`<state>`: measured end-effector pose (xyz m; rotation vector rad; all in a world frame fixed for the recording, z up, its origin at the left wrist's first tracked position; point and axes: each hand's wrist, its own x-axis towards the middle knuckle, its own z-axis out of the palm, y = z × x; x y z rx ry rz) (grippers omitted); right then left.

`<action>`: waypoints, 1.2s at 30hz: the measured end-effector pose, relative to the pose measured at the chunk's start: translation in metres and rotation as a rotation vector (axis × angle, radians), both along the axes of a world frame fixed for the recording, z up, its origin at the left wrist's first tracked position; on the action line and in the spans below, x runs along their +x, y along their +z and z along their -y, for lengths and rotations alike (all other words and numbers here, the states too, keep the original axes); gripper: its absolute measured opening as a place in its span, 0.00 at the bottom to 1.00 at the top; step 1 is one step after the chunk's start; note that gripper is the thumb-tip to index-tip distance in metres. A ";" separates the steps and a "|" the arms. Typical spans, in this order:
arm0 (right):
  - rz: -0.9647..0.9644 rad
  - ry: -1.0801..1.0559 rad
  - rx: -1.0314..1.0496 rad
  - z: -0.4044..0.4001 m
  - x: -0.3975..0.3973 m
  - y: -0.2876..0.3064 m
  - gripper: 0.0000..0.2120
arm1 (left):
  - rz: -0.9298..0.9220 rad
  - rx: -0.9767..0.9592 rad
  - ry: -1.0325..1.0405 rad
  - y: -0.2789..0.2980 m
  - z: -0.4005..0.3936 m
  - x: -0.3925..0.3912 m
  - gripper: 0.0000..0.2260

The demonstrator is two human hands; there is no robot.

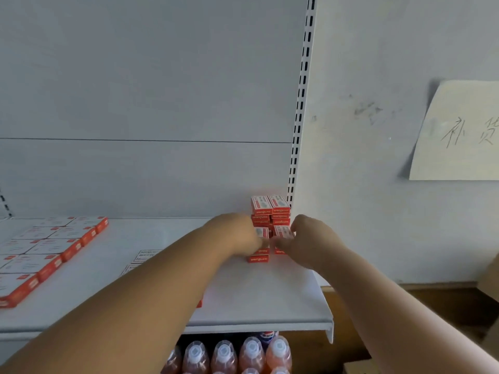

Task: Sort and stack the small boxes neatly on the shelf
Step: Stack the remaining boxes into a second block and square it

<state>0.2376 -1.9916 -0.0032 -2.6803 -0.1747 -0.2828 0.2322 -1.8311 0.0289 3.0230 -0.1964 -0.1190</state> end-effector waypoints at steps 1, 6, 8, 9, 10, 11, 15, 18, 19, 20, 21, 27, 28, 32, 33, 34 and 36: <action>-0.009 0.008 0.018 0.002 0.001 -0.001 0.17 | 0.009 0.007 0.038 -0.002 0.001 0.002 0.16; -0.139 0.097 0.095 0.015 0.007 -0.002 0.14 | 0.053 0.008 0.189 -0.008 0.002 0.005 0.20; -0.147 0.129 0.149 0.019 0.009 -0.005 0.10 | 0.066 -0.050 0.224 -0.013 0.005 0.004 0.22; -0.141 0.139 0.192 0.021 0.010 -0.006 0.08 | 0.073 -0.066 0.244 -0.014 0.006 0.002 0.22; -0.133 0.148 0.244 0.024 0.011 -0.007 0.07 | 0.082 -0.073 0.265 -0.016 0.007 0.001 0.21; -0.129 0.156 0.306 0.026 0.012 -0.008 0.06 | 0.093 -0.074 0.288 -0.016 0.007 0.000 0.21; -0.142 0.223 0.621 0.034 0.013 -0.007 0.04 | 0.172 -0.120 0.358 -0.010 0.003 -0.007 0.15; -0.156 0.308 0.872 0.034 0.010 -0.002 0.06 | 0.325 -0.327 0.357 -0.005 -0.003 -0.017 0.08; -0.147 0.334 0.926 0.032 0.009 0.000 0.07 | 0.372 -0.416 0.352 -0.004 -0.007 -0.021 0.05; -0.132 0.349 0.956 0.030 0.008 0.002 0.08 | 0.412 -0.493 0.343 -0.003 -0.012 -0.025 0.02; -0.114 0.353 0.962 0.027 0.006 0.005 0.09 | 0.442 -0.556 0.333 -0.002 -0.017 -0.029 0.02; -0.103 0.393 0.863 -0.019 -0.004 0.021 0.14 | 0.502 -0.793 0.335 0.006 -0.081 -0.058 0.08; -0.111 0.380 0.843 -0.029 -0.006 0.023 0.13 | 0.503 -0.822 0.347 0.006 -0.094 -0.061 0.08; -0.125 0.326 0.696 -0.070 -0.009 0.025 0.05 | 0.433 -0.896 0.412 0.002 -0.144 -0.063 0.06; -0.130 0.321 0.627 -0.081 -0.009 0.025 0.05 | 0.397 -0.905 0.431 0.000 -0.155 -0.061 0.05; -0.143 0.313 0.552 -0.090 -0.008 0.025 0.04 | 0.361 -0.907 0.453 -0.002 -0.164 -0.057 0.04; -0.167 0.267 0.443 -0.112 -0.005 0.021 0.04 | 0.311 -0.894 0.489 -0.009 -0.185 -0.050 0.04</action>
